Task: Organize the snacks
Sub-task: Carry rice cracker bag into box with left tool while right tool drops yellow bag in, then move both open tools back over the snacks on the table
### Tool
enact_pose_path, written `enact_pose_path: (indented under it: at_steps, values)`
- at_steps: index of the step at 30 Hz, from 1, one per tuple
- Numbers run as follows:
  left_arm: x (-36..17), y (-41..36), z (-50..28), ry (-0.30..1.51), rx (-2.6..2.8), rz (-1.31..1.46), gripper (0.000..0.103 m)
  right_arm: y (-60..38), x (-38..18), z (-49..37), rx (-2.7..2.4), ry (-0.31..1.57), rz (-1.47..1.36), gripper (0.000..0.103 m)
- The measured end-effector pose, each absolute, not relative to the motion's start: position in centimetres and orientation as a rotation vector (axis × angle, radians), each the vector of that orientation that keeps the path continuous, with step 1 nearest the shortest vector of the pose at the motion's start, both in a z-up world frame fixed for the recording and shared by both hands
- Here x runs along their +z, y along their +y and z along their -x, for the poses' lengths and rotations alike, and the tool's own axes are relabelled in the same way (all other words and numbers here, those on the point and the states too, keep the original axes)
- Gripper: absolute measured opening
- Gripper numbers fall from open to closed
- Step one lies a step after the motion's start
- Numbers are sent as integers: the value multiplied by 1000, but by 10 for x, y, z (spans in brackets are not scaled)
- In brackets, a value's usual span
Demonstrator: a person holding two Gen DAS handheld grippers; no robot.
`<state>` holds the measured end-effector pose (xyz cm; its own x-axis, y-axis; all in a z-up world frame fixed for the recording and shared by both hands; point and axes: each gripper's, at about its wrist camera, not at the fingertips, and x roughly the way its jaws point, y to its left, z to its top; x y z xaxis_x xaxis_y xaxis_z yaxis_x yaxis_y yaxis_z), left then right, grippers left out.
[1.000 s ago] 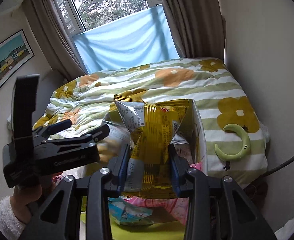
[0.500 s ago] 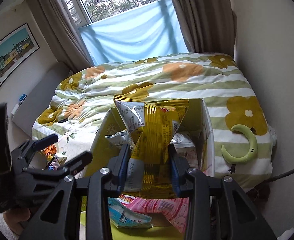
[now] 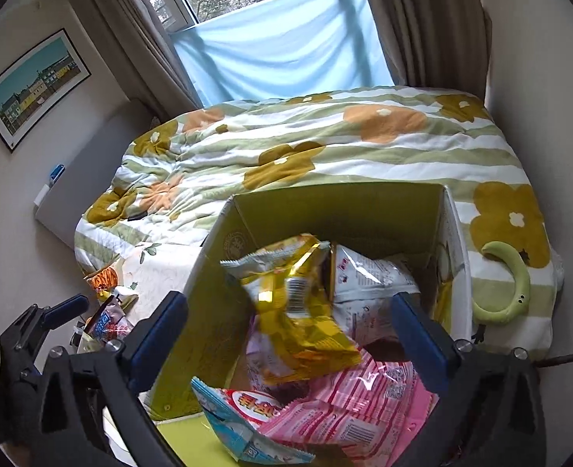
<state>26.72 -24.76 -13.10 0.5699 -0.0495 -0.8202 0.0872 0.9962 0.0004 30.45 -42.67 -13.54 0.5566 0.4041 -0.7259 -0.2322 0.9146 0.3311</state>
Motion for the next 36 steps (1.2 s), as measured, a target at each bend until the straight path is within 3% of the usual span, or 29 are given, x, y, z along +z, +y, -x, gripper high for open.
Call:
enact_pose_path:
  at_steps: [18, 27, 36]
  values:
    - [-86, -233, -219, 867, -61, -51, 103, -419, -90, -252, 397, 861, -135, 103]
    - [-71, -155, -177, 835, -6, -22, 103, -365, -67, -202, 407, 791, -107, 103]
    - [-84, -60, -162, 861, -19, -42, 103, -291, -82, -166, 356, 812, -182, 103]
